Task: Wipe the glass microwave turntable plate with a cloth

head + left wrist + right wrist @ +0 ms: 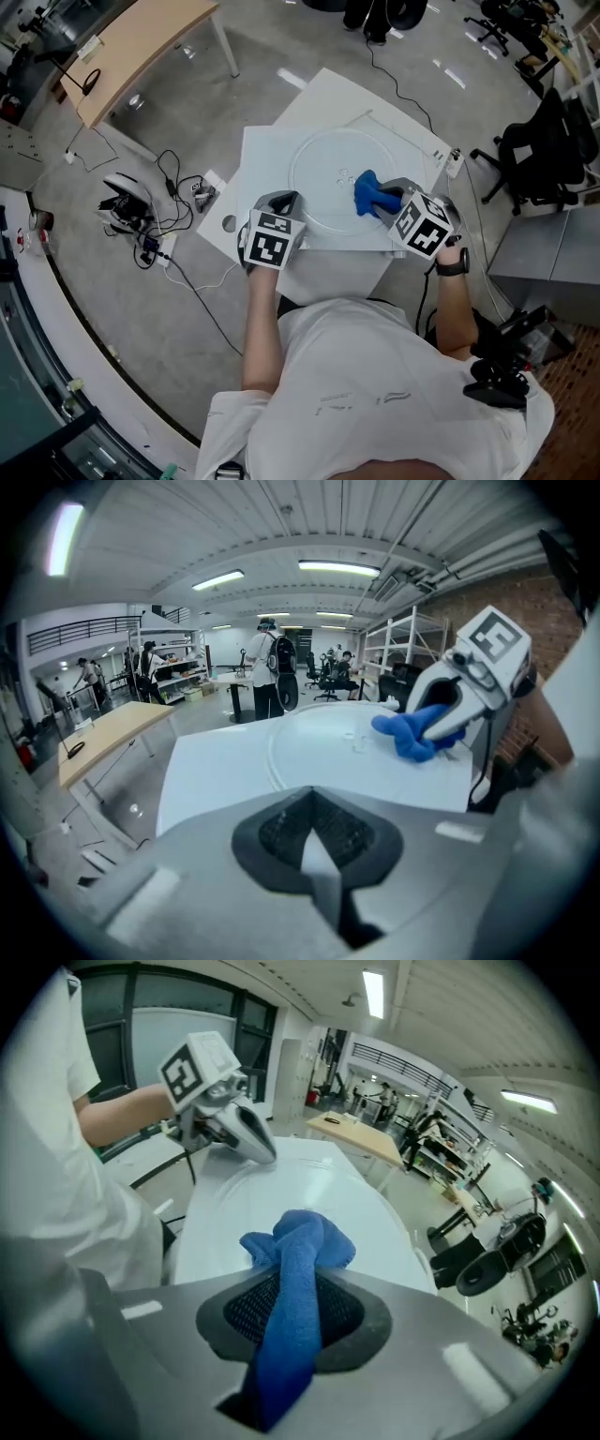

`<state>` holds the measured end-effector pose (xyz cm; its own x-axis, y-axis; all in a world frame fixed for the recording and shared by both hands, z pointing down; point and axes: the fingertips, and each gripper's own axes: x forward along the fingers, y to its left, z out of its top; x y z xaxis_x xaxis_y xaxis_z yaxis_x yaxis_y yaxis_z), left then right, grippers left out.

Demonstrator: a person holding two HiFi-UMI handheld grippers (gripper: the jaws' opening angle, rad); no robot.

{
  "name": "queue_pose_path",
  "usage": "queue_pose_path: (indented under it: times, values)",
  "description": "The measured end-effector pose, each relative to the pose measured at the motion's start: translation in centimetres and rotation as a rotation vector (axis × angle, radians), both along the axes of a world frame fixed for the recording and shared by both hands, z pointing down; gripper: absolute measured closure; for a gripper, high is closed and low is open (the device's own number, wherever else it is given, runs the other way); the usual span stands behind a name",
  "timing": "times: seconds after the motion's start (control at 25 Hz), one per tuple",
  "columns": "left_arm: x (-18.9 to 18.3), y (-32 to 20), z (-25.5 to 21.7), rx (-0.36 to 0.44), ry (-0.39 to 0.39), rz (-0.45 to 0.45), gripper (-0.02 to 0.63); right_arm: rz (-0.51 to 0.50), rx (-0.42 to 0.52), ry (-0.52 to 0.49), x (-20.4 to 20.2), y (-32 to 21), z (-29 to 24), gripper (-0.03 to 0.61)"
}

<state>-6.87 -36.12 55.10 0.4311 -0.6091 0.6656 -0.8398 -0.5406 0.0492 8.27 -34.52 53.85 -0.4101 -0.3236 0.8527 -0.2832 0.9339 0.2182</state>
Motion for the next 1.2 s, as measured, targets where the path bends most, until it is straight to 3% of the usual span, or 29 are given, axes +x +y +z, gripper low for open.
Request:
queue_pose_path:
  times: [0.16,0.28,0.68,0.84,1.0,1.2]
  values:
    - [-0.2,0.1,-0.1,-0.001,0.0,0.001,0.615,-0.122,-0.034,-0.03,-4.5,3.3,0.2,0.491]
    - [0.0,0.1,0.0,-0.003,0.003,0.003,0.615,-0.155,-0.031,-0.072,-7.3,2.8,0.5,0.492]
    - [0.5,-0.3,0.2,-0.005,0.001,0.005,0.615,-0.066,0.119,-0.172,-11.6,-6.5,0.5,0.489]
    - [0.8,-0.2,0.1,-0.001,-0.001,0.005,0.615,0.008,0.183,-0.117,-9.1,-9.7,0.4,0.494]
    - [0.8,-0.3,0.3,0.003,-0.005,0.006,0.615,0.126,0.216,-0.04,-3.7,-12.2,0.4,0.494]
    - [0.4,-0.5,0.3,0.006,-0.008,0.006,0.615,0.176,0.22,0.046,2.0,-10.7,0.1,0.492]
